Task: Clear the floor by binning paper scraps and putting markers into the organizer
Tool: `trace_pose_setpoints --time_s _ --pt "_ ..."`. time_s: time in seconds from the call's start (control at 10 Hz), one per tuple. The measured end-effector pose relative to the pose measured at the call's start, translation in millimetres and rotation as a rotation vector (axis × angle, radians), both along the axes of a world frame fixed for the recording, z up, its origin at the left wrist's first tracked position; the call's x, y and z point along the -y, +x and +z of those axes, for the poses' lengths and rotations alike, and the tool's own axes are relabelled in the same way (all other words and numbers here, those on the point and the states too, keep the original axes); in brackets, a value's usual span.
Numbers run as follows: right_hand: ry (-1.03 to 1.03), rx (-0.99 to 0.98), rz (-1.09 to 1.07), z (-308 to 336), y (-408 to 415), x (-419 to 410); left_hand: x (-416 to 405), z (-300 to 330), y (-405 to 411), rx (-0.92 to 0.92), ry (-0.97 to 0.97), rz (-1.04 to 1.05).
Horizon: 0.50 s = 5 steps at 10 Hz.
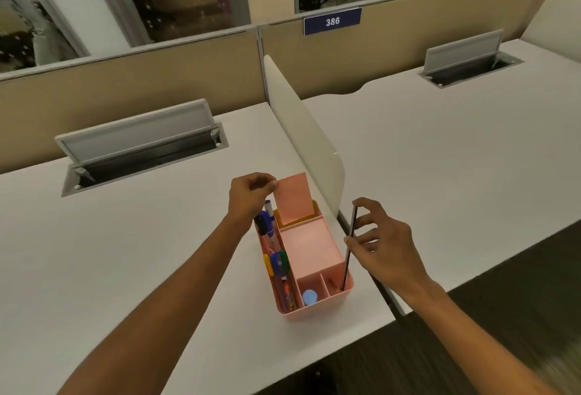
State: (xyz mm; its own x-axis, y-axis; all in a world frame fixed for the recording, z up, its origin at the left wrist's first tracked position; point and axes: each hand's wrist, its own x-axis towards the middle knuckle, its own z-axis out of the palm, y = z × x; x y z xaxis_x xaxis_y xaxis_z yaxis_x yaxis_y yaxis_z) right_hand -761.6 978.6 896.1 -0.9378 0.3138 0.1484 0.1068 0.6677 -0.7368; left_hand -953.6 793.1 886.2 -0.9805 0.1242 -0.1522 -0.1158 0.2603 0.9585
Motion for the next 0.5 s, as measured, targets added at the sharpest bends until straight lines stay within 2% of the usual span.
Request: trace_pose_setpoints --time_s 0.2,0.5 --pt "0.138 -0.013 0.091 -8.3 -7.7 -8.9 -0.9 -11.5 -2.0 0.065 -0.088 -0.033" --pt "0.055 -0.136 0.105 23.8 -32.6 -9.9 22.4 -4.3 4.5 -0.006 -0.082 0.012"
